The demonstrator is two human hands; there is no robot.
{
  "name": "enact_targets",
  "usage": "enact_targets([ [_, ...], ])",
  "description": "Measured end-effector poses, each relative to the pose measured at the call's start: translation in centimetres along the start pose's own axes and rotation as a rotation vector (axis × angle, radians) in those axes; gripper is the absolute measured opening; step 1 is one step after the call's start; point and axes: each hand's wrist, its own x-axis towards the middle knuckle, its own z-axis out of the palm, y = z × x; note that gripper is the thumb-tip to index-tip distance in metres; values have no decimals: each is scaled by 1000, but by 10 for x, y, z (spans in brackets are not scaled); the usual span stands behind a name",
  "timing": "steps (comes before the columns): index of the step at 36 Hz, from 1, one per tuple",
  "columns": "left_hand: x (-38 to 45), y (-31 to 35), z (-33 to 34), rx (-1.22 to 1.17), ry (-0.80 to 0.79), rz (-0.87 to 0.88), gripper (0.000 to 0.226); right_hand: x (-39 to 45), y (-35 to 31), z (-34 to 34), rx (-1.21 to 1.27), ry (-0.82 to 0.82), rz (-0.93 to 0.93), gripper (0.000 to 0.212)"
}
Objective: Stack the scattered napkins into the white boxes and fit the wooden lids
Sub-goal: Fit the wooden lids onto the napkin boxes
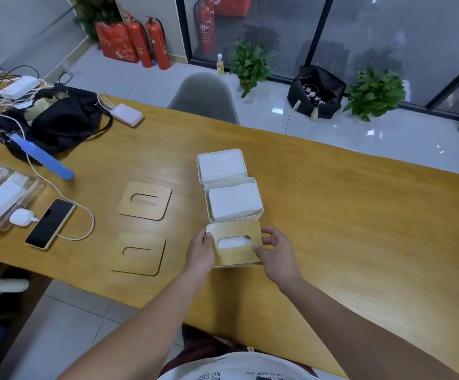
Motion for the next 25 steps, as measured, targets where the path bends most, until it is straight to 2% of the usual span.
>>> enact_targets([
  [4,7,-10,1,28,-10,15,42,-2,5,2,-92,23,-99,39],
  [8,7,-9,4,19,2,18,43,1,16,4,-381,91,-311,32],
  [10,6,-8,6,15,20,9,44,5,23,5,-469,127,-317,39],
  [12,9,-10,7,29,29,3,45,8,26,4,-471,124,-287,49],
  [15,16,-20,9,75,42,3,47,8,28,4,-430,87,-286,53],
  [20,22,-29,10,127,54,52,56,14,32,1,-382,64,-272,53],
  [25,18,-18,11,135,97,91,49,26,30,1,-293,61,-222,47],
])
